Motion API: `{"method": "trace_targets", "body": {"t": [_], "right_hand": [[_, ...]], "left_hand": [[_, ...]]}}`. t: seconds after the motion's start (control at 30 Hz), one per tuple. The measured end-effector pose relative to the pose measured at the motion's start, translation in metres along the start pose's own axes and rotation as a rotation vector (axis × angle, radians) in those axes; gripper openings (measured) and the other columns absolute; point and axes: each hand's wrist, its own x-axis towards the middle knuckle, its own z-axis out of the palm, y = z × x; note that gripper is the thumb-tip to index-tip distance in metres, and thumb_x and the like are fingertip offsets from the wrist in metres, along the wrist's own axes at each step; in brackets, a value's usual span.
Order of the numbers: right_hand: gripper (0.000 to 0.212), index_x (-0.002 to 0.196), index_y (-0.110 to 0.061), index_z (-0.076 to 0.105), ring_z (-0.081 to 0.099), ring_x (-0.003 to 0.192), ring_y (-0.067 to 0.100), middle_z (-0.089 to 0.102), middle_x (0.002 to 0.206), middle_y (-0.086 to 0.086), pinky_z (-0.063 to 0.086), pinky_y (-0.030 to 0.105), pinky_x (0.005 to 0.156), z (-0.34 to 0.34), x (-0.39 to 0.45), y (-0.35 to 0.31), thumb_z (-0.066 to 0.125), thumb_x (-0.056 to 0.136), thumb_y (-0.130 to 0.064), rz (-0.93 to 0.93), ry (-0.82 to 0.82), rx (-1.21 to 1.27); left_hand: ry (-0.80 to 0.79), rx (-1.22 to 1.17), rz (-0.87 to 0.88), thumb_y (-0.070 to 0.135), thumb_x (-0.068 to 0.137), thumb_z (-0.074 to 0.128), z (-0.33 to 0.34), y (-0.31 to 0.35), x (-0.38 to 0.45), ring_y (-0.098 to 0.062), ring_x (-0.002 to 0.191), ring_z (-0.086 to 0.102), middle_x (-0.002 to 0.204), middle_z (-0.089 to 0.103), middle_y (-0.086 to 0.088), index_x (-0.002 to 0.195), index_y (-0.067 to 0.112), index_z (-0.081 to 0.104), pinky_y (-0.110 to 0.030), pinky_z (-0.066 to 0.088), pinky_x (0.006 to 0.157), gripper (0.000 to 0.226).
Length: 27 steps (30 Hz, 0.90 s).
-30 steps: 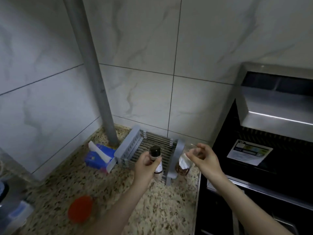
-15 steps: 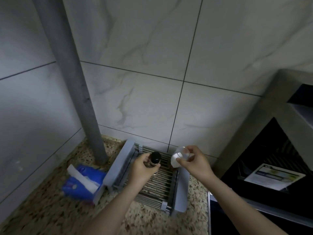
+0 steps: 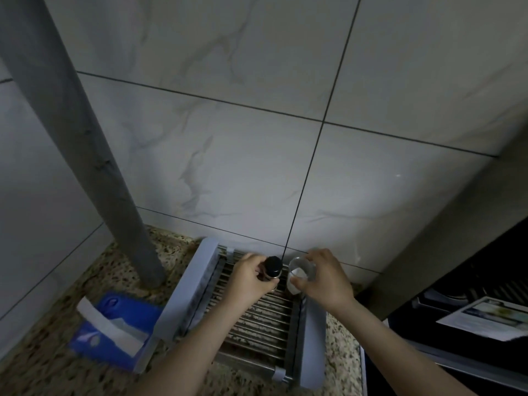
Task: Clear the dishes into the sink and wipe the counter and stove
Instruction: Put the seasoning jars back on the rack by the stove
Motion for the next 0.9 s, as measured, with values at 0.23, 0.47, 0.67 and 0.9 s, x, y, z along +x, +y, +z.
{"method": "trace_targets", "body": {"t": [0.23,0.47,0.67,0.9], "right_hand": [[0.047,0.120,-0.036,0.053,0.052,0.112,0.010,0.048,0.123,-0.009,0.048,0.026,0.082,0.015,-0.001,0.007,0.066,0.075,-0.040,-0.038,-0.003,0.041],[0.042,0.113,-0.036,0.055,0.054,0.105,0.008,0.050,0.113,-0.012,0.046,0.021,0.074,0.020,-0.002,0.011,0.067,0.074,-0.043,-0.055,0.056,0.047],[0.040,0.110,-0.034,0.057,0.054,0.108,0.011,0.054,0.115,-0.008,0.044,0.023,0.076,0.021,-0.006,0.005,0.068,0.072,-0.043,0.024,0.079,0.066],[0.062,0.118,-0.032,0.049,0.052,0.110,0.019,0.049,0.118,-0.001,0.046,0.028,0.083,0.014,-0.015,0.001,0.074,0.063,-0.048,0.124,-0.011,0.075]], "left_hand": [[-0.038,0.002,0.000,0.014,0.066,0.080,0.014,-0.005,0.011,-0.006,0.085,0.059,0.101,0.056,0.006,0.107,0.015,0.068,-0.010,0.048,0.080,0.043],[-0.090,0.014,0.011,0.015,0.065,0.082,0.012,-0.011,0.018,-0.009,0.092,0.061,0.109,0.060,0.001,0.112,0.012,0.066,-0.019,0.051,0.088,0.050],[-0.071,0.036,0.016,0.015,0.063,0.083,0.010,-0.010,0.014,-0.007,0.090,0.061,0.109,0.061,0.001,0.110,0.014,0.067,-0.017,0.050,0.083,0.050],[-0.035,0.098,-0.024,0.020,0.068,0.080,-0.009,-0.004,-0.010,-0.007,0.096,0.054,0.118,0.051,0.006,0.126,0.017,0.056,-0.015,0.047,0.084,0.063]]}}
